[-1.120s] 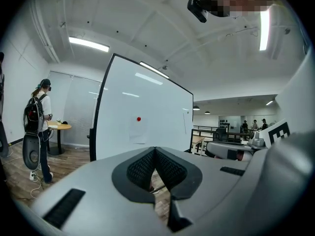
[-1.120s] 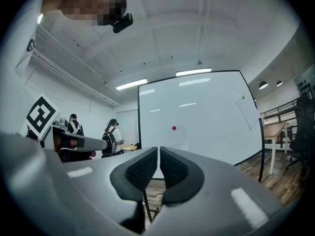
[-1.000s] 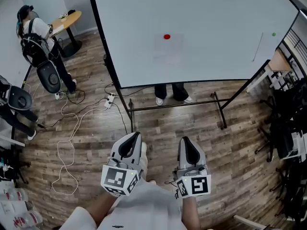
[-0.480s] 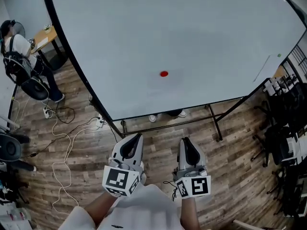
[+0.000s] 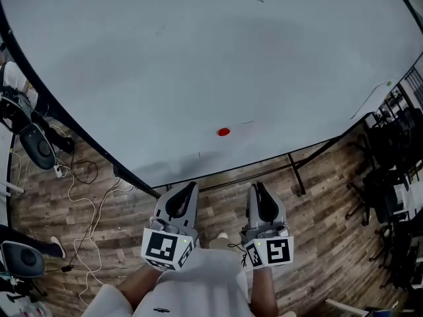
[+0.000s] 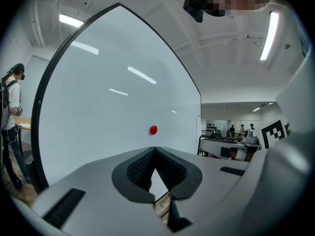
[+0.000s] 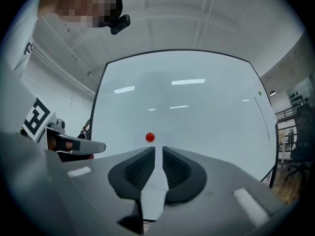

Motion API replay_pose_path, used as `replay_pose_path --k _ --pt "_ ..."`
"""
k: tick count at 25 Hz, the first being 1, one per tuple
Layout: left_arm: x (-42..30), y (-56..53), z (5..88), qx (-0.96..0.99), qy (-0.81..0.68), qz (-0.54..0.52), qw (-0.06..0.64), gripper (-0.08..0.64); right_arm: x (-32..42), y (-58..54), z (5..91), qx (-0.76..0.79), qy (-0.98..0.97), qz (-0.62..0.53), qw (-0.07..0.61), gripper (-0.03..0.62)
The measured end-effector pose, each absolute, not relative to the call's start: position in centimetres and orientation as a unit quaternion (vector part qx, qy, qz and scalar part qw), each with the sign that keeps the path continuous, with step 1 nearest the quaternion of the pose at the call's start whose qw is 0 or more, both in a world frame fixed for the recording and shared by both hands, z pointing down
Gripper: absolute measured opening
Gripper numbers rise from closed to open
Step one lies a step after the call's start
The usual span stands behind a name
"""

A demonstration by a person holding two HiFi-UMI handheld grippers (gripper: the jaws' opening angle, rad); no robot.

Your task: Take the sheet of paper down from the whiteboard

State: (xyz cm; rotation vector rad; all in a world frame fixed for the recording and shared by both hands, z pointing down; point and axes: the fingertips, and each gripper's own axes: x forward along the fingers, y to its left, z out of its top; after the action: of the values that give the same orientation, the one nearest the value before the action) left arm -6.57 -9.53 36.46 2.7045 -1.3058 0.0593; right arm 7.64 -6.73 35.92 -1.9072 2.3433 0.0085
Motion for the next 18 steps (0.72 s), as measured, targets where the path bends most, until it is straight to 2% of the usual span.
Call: replay_pose_path --k 18 --pt "-3.2 -13.6 36.4 0.885 -0.46 0.031 0.072 0.006 9.7 -12.2 36.8 -0.585 0.81 -0.013 0.045 0.058"
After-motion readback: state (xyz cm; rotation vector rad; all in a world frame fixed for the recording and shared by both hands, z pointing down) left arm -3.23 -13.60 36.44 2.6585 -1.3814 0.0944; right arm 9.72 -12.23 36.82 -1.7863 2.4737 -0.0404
